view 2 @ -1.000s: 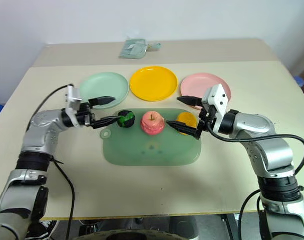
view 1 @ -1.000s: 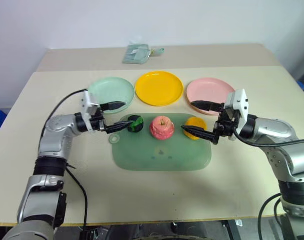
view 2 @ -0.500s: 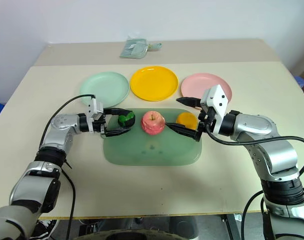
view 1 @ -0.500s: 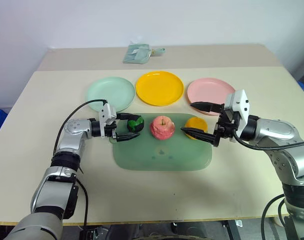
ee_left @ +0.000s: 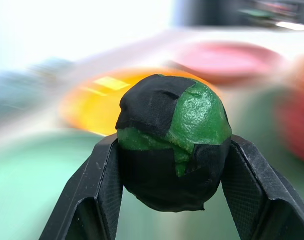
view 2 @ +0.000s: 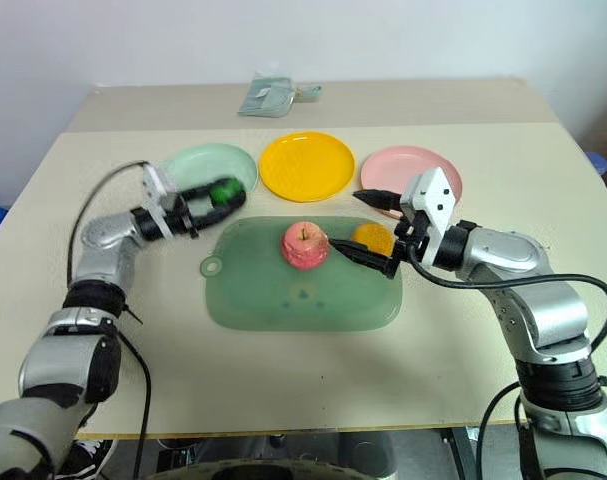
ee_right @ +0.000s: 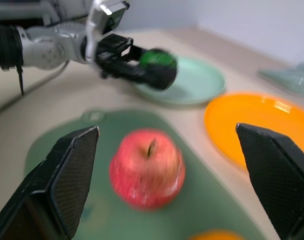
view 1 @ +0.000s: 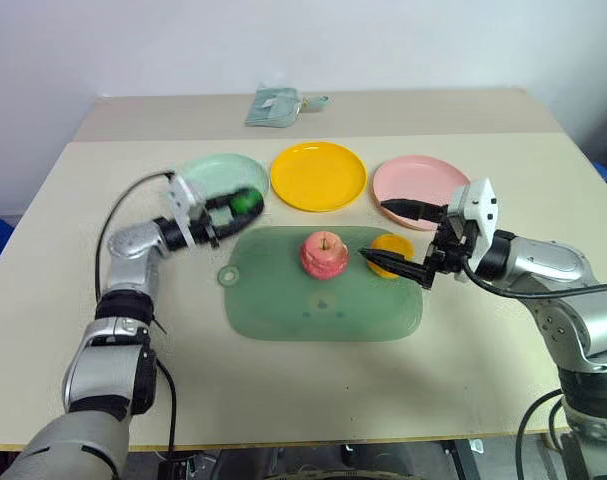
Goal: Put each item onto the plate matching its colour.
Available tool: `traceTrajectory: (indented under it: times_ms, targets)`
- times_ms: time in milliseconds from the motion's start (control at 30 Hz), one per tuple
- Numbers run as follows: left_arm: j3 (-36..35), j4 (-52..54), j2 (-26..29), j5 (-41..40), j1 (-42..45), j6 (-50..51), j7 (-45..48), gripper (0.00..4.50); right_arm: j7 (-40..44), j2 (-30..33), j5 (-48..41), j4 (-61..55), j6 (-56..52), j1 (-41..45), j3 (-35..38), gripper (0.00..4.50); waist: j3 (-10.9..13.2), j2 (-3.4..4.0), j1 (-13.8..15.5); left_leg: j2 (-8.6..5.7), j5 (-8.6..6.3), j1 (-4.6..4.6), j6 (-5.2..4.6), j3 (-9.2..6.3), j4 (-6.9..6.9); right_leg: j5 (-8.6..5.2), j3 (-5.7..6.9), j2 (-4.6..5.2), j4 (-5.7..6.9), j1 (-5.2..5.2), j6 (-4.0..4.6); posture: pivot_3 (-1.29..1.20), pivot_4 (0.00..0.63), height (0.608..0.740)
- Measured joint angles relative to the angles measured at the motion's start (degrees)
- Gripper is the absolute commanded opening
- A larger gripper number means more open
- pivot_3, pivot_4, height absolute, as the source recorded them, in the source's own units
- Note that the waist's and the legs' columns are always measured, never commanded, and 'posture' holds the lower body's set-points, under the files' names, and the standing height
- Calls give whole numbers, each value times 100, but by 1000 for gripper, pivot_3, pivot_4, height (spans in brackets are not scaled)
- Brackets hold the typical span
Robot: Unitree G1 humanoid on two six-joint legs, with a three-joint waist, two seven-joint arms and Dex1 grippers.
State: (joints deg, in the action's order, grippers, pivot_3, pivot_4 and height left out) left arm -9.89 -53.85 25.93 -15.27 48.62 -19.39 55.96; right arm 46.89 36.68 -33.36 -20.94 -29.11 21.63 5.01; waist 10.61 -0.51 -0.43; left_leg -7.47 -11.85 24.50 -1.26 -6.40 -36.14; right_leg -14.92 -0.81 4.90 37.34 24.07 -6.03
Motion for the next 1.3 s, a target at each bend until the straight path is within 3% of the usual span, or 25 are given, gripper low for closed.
traceTrajectory:
  times_ms: [233, 333, 400, 533, 633, 700, 833, 933, 1100, 1300]
  targets:
    - [-78, -700, -164, 441, 383, -14, -1726, 2723, -647, -652, 585, 398, 126, 526, -495, 4500, -1, -4, -7, -2, 14, 4, 23, 4, 2, 0, -1, -5, 3, 6, 0, 0, 150, 740]
    - [-52, -790, -253, 472, 385, 35, -1879, 3499, -704, -742, 634, 468, 128, 568, -582, 4500, 1, -6, -2, -4, 14, 8, 22, 4, -2, 1, -2, -4, 6, 10, -1, 0, 150, 740]
    - [-46, -793, -246, 484, 397, 39, -1928, 4481, -710, -751, 702, 468, 159, 590, -586, 4500, 1, -6, -14, -3, 14, 8, 21, 4, 0, 1, -2, -5, 10, 12, -1, 0, 150, 740]
    - [-53, -709, -114, 503, 396, -123, -1933, 4481, -702, -721, 802, 466, 193, 576, -586, 4500, 1, -6, -24, -2, 14, 9, 22, 6, 1, 1, -6, -6, 13, 18, -1, 0, 150, 740]
    - [-99, -296, -11, 325, 323, -107, -1472, 4481, -665, -628, 904, 438, 196, 533, -619, 4500, 1, -6, -27, -2, 14, 9, 23, 9, 2, 1, -8, -6, 13, 19, -1, 0, 150, 740]
    - [-101, 414, -1, -73, 63, 120, -685, 4481, -586, -531, 969, 362, 127, 517, -732, 4500, 1, -6, -33, -1, 15, 9, 23, 12, 2, 1, -11, -5, 13, 19, -1, 0, 150, 740]
    - [150, 2606, 219, -1289, -1177, 1623, 1270, 4481, -434, -389, 1131, 227, -100, 431, -1151, 4500, 0, -4, -82, 7, 15, 8, 25, 18, 5, 0, -24, -11, 13, 25, 1, 0, 150, 740]
    - [225, 3576, 662, -1765, -1790, 2474, 1918, 4481, -462, -422, 1253, 262, -267, 445, -1346, 4500, 0, -3, -83, 20, 12, 7, 21, 18, 8, 5, -27, -24, 19, 31, 10, 0, 150, 740]
    - [183, 4318, 1189, -1989, -2278, 3043, 2314, 4481, -365, -405, 1312, 284, -588, 706, -1605, 4500, 1, -2, -13, 23, 11, -4, 20, 17, 5, 11, -23, -26, 17, 27, 20, 0, 150, 740]
    - [181, 4786, 1246, -2028, -2561, 3248, 2257, 4481, -387, -446, 1696, 873, -832, 981, -1952, 4500, 1, -3, -13, 23, 11, -3, 20, 17, 9, 11, -23, -25, 14, 25, 20, 0, 150, 740]
